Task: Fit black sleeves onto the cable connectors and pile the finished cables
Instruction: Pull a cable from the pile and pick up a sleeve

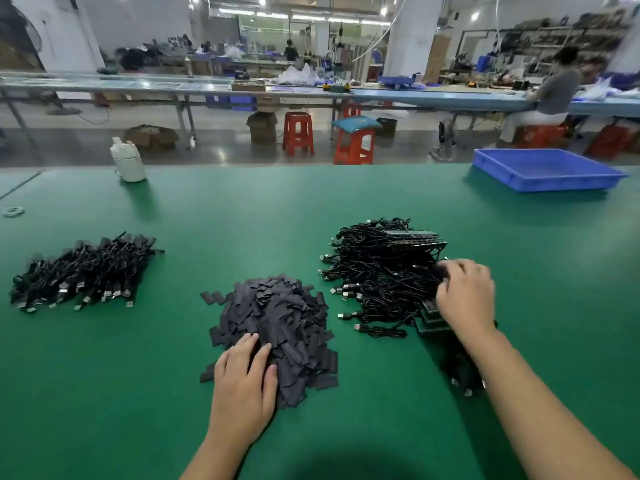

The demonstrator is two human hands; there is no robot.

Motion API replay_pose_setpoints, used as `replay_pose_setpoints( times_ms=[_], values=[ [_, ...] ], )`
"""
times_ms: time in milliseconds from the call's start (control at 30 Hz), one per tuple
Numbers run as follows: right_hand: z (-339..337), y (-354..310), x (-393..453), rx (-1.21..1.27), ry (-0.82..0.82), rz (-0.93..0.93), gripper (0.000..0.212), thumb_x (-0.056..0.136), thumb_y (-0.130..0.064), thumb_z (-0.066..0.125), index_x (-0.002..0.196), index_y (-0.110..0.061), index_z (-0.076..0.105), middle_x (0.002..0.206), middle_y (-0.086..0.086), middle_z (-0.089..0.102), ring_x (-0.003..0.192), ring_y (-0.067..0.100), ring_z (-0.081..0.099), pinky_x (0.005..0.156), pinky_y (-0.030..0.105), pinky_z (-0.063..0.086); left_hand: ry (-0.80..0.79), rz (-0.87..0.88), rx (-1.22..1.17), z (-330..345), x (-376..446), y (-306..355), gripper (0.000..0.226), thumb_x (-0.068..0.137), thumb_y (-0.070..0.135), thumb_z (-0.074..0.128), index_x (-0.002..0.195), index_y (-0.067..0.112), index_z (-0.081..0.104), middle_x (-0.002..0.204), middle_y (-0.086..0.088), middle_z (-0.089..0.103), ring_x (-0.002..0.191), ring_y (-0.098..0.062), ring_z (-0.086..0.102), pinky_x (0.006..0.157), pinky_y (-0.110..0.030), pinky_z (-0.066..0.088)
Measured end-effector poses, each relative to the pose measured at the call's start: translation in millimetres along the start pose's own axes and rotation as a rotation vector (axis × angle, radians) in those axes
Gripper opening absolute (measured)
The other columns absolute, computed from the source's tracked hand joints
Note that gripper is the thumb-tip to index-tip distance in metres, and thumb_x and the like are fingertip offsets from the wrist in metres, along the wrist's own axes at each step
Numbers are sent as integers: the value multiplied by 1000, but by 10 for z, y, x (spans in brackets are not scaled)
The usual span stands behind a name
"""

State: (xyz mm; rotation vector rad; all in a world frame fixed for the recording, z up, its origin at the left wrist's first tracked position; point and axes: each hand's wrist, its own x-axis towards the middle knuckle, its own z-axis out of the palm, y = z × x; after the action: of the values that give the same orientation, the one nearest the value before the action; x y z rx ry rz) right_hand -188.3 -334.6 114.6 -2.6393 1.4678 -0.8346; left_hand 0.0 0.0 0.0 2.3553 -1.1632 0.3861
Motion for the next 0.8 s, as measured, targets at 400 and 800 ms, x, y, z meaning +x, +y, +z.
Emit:
replay_pose_setpoints(
  times_ms=[400, 800],
  values=[
    [49, 483, 297, 133, -410, 270, 73, 83, -37, 79, 142, -12, 44, 126, 11, 60, 103, 28, 61, 72, 34, 49, 26, -1, 28, -3, 7, 1, 49, 96, 40, 37, 126, 11, 63, 137, -10, 52, 136, -26, 40, 113, -43, 28],
    [218, 344, 305, 119, -369, 295, 61, 86, -32, 77, 138, -13, 52, 117, 13, 65, 122, 34, 51, 97, 44, 50, 104, 339, -100, -46, 418, 530, 42, 88, 17, 54, 129, 7, 60, 142, -12, 49, 139, -28, 38, 113, -42, 32]
  ],
)
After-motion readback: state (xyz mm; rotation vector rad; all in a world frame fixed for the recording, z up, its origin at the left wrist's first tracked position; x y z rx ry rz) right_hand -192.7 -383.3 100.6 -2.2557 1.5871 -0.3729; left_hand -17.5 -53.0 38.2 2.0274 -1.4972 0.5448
